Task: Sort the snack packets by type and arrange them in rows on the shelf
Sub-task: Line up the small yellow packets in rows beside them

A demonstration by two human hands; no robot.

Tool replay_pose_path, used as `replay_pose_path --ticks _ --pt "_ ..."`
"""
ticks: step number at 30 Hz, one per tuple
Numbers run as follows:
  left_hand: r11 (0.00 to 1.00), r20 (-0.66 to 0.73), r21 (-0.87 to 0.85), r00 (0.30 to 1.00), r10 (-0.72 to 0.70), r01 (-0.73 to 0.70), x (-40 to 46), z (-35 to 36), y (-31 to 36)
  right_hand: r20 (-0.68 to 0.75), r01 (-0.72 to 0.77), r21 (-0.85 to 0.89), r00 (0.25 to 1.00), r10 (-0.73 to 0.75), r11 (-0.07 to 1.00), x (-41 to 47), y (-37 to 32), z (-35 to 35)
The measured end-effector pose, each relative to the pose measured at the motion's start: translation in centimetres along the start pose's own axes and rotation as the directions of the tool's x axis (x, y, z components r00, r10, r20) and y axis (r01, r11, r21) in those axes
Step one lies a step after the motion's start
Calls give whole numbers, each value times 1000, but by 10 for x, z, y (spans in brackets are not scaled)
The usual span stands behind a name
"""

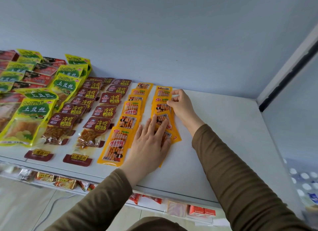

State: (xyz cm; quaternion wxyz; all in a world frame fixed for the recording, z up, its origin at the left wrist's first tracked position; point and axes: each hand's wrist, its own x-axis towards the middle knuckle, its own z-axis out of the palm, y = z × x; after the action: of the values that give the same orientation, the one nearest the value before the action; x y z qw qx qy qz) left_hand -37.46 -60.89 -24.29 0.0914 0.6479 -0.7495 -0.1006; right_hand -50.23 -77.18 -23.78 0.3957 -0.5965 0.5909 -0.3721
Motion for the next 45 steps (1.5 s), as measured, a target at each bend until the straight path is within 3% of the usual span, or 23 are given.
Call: replay_pose_path --ticks 10,17,24,29,32,41,45 --pt "1000 -27 -12 999 18 -18 -6 -2 -1 243 -107 29 965 97 994 -1 -19 -7" --pt "1000 -50 1 999 14 -14 -6 -3 0 93 -63 124 994 52 990 -1 -11 4" --pt "1000 -40 -12 999 9 -10 -5 -2 -3 39 -46 93 998 43 995 -1 -6 9" --pt "1000 -55 6 998 7 -7 -7 0 -3 52 73 -129 996 -67 989 -2 -5 8" --pt "1000 -66 10 998 9 -8 -9 0 -4 75 108 -175 993 -96 979 -3 -4 10" --pt "1000 -97 20 995 4 -2 -15 -3 -7 -71 122 -322 986 -153 939 -21 -4 -13" --pt "999 -164 -40 987 -6 -1 -33 -6 -12 108 56 -414 994 -11 909 -54 -5 -31"
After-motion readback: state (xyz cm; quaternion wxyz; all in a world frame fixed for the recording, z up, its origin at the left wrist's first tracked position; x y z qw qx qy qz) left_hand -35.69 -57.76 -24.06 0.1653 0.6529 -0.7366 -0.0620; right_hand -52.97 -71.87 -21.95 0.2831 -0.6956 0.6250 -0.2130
